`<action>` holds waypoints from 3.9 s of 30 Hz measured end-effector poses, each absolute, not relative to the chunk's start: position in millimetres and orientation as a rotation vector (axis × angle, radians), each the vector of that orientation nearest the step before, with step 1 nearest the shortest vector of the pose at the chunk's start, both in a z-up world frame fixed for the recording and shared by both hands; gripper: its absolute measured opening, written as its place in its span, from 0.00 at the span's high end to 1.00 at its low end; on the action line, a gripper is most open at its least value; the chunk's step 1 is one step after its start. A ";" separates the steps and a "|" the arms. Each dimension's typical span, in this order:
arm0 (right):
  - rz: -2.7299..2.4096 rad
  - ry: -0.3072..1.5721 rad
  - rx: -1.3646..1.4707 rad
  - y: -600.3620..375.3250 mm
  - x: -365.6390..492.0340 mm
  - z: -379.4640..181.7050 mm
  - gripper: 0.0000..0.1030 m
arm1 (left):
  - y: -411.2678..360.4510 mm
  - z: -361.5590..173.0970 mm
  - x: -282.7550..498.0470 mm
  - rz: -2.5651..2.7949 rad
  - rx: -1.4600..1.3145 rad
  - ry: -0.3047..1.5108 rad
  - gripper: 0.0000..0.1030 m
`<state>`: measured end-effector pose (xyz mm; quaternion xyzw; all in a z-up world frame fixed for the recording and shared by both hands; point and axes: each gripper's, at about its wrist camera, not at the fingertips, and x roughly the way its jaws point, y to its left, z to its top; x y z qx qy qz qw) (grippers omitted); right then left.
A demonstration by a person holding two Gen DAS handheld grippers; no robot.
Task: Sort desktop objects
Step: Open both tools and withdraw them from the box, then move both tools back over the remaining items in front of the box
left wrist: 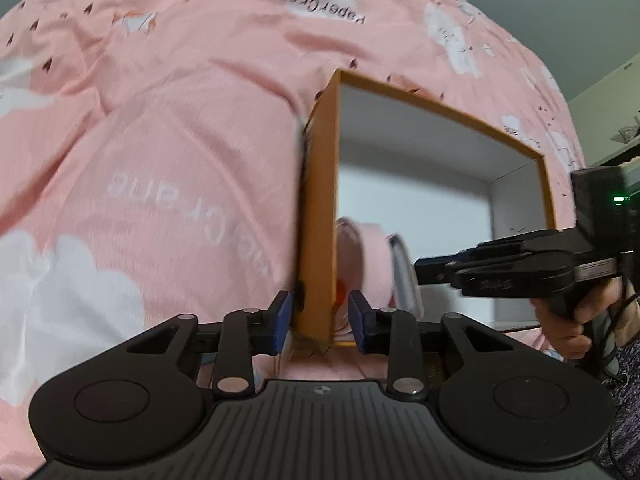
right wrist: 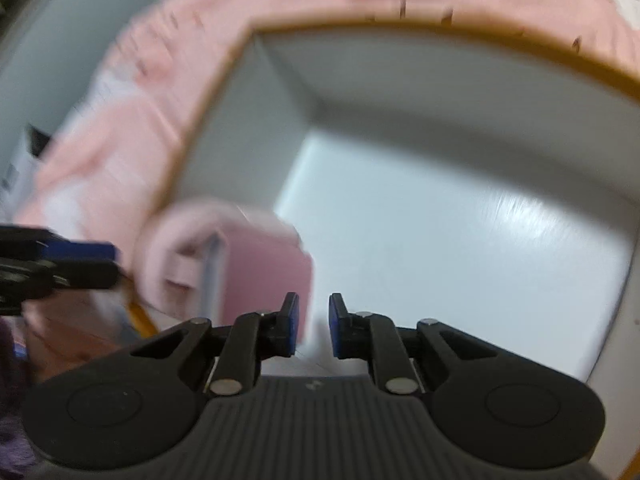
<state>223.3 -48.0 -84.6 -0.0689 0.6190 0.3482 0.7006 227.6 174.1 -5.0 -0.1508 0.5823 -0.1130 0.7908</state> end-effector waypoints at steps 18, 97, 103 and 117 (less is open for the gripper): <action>0.800 1.324 -0.155 -34.9 208.5 -85.2 0.97 | 176.1 -3.2 214.4 -0.292 -0.361 1.214 0.80; 0.717 1.019 -0.018 -163.2 -16.7 -53.5 0.93 | 104.7 2.8 5.3 -0.286 -0.131 1.110 0.49; 0.705 1.084 -0.028 -163.1 -15.0 -67.0 0.90 | 70.4 10.7 -1.0 -0.426 0.062 1.040 0.42; 0.682 1.118 -0.009 -171.6 -2.7 -70.6 0.76 | 37.6 -25.7 22.6 -0.458 0.297 1.157 0.39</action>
